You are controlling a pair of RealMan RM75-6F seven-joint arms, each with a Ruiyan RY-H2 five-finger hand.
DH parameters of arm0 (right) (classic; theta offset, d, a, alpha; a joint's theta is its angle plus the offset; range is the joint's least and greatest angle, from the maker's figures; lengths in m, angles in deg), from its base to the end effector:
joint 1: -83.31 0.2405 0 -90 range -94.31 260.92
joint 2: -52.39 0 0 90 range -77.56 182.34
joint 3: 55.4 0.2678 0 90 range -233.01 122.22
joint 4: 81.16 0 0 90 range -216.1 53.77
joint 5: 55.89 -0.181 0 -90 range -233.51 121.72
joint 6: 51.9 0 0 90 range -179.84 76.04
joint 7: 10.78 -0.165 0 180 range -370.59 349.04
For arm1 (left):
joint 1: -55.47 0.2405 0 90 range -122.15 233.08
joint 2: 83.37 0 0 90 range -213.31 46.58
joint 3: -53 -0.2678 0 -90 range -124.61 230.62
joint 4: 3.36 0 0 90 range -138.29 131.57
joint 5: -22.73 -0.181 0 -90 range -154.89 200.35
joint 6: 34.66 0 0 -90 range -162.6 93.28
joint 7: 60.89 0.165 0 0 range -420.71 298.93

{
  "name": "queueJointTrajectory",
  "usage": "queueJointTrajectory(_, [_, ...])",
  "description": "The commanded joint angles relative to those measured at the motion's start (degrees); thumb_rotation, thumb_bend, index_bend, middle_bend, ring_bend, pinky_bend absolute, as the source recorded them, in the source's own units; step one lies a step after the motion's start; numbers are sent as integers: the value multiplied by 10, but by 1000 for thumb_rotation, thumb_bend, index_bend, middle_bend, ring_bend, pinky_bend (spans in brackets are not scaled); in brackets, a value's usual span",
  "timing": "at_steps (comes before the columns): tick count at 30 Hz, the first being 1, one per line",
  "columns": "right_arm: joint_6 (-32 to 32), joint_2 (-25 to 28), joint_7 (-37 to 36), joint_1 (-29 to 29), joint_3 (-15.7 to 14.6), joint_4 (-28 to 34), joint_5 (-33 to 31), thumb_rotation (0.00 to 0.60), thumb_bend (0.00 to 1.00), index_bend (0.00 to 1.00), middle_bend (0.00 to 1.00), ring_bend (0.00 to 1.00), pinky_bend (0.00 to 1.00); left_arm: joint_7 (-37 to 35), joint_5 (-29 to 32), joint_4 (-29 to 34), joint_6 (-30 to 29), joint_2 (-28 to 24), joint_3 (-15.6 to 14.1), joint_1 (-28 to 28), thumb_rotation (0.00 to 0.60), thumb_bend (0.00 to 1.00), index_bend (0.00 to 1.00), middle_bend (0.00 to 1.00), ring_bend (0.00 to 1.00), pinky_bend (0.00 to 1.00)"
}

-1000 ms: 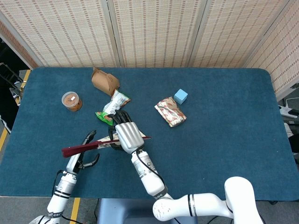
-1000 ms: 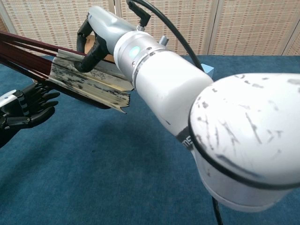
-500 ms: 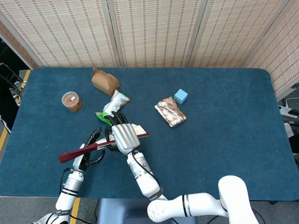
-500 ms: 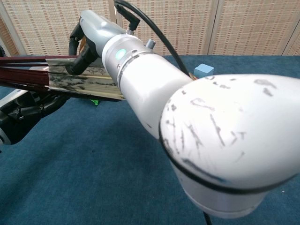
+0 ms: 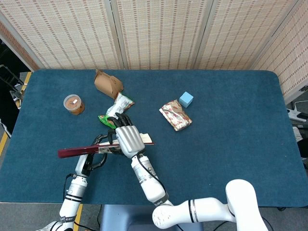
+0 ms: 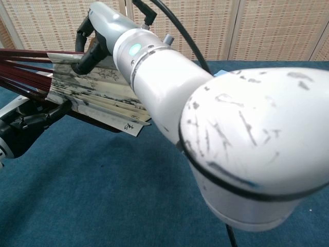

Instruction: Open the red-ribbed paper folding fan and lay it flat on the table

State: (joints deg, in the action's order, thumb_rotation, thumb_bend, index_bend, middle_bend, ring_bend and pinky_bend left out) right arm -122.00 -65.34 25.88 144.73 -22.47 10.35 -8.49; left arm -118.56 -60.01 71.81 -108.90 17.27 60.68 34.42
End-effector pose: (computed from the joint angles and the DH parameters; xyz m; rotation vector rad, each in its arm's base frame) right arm 0.0745 -0.3362 -0.0533 1.6598 -1.2438 1.4435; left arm -0.2174 0.2815 -0.0101 -0.8675 -2.0002 -1.8626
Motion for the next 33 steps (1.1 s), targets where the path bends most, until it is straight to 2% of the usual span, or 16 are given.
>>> queueJointTrajectory(1, [-4,12,-2,-5,-2,11,2,600,304,676,150,0,0,14,3,-11,-2,3,6,0,600,658,754,178,0,20])
queueJointTrajectory(10, [-15,72,-9,-30,-16,71,23,600,303,676,149,0,0,55,1,-62,-20,2,28,-8,600,615,685,183,0,26])
queueJointTrajectory(20, [-28,141,-10,-55,-30,134,45,600,304,676,150,0,0,61,5,-106,-26,0,46,-18,600,587,627,185,0,27])
queueJointTrajectory(26, [-31,159,-8,-61,-38,151,55,600,303,675,150,0,0,68,3,-119,-32,3,49,-21,600,557,565,183,0,27])
queueJointTrajectory(28, [-34,175,-4,-68,-51,165,69,600,303,676,150,0,0,68,-1,-119,-33,-1,48,-22,600,543,535,183,0,27])
queueJointTrajectory(33, [-46,227,2,-99,-97,205,118,600,303,676,150,0,0,79,-11,-171,-50,12,43,-24,600,532,472,181,0,27])
